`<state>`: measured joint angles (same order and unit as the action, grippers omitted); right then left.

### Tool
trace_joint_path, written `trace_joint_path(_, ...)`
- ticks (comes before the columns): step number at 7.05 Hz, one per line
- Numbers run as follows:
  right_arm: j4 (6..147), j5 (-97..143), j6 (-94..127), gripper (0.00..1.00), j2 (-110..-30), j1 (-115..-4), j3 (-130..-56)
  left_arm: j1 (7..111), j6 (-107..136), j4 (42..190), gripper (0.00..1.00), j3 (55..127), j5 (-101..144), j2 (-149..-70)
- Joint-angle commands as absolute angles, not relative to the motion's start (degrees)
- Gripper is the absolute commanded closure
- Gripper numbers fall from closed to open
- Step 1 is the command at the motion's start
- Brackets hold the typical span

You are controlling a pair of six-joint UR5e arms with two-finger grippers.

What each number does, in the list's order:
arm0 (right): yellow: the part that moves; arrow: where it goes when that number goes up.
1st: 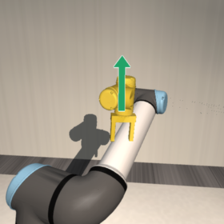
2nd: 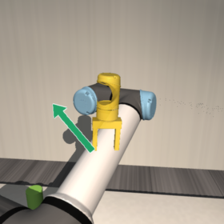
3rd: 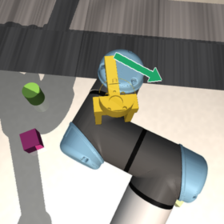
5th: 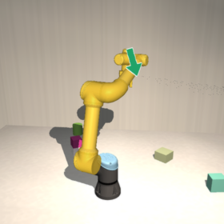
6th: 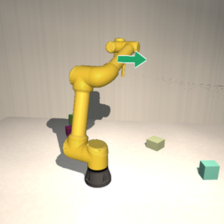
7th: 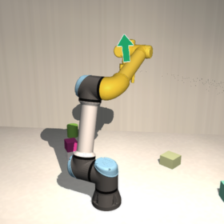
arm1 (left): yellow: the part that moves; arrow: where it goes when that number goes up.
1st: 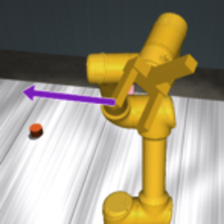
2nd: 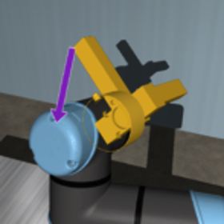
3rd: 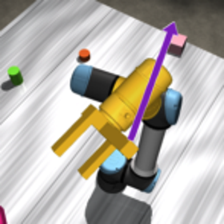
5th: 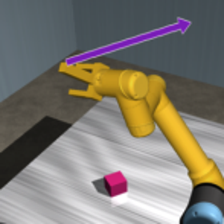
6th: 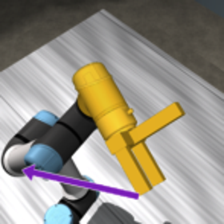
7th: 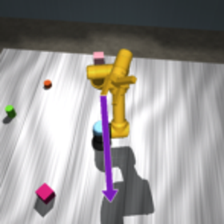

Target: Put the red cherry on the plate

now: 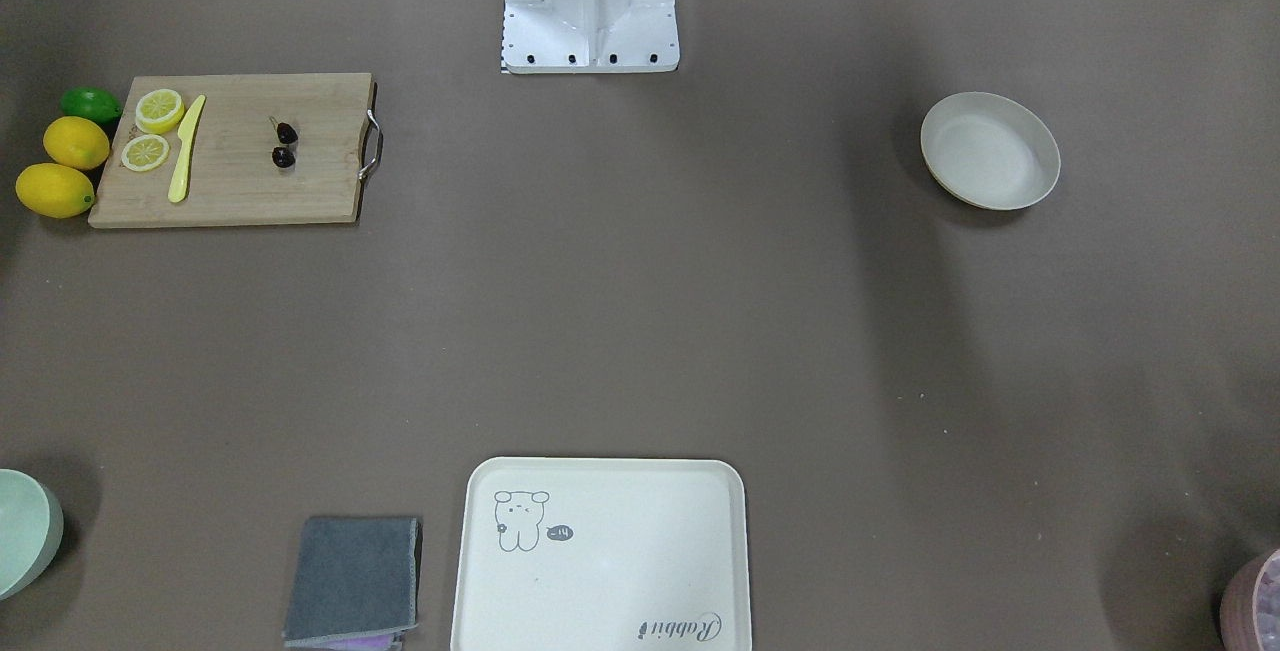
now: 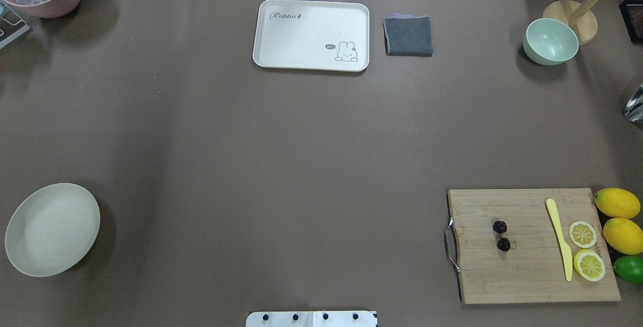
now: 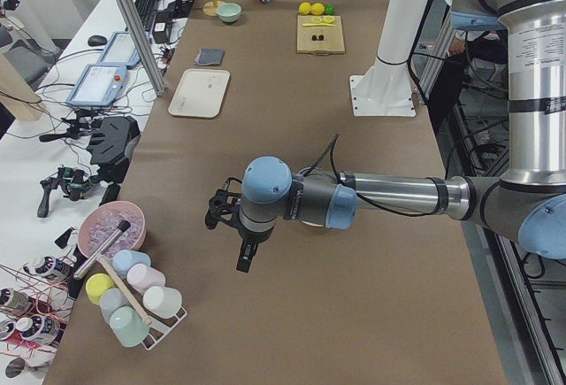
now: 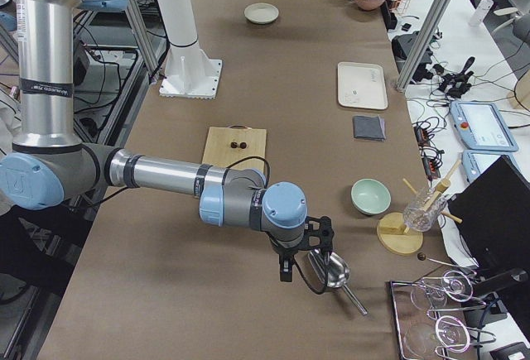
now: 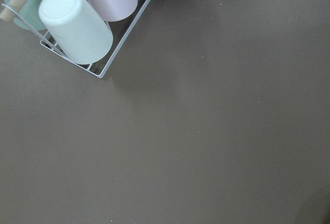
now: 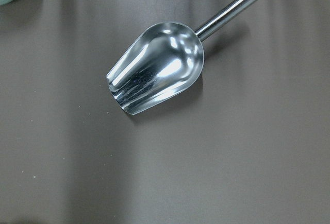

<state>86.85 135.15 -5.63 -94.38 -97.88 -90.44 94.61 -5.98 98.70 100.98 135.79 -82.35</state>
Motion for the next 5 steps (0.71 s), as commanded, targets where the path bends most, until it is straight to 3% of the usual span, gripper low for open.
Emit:
trace_joint_path(1,86.84,135.26,-5.63,0.00,-94.39,-98.00,-90.44,94.40,-5.98,98.70,0.02,100.99,135.79,-82.35)
trace_joint_path(5,86.84,135.26,-5.54,0.00,-94.22,-98.00,-90.44,93.52,-5.71,98.61,0.02,100.72,135.79,-82.35)
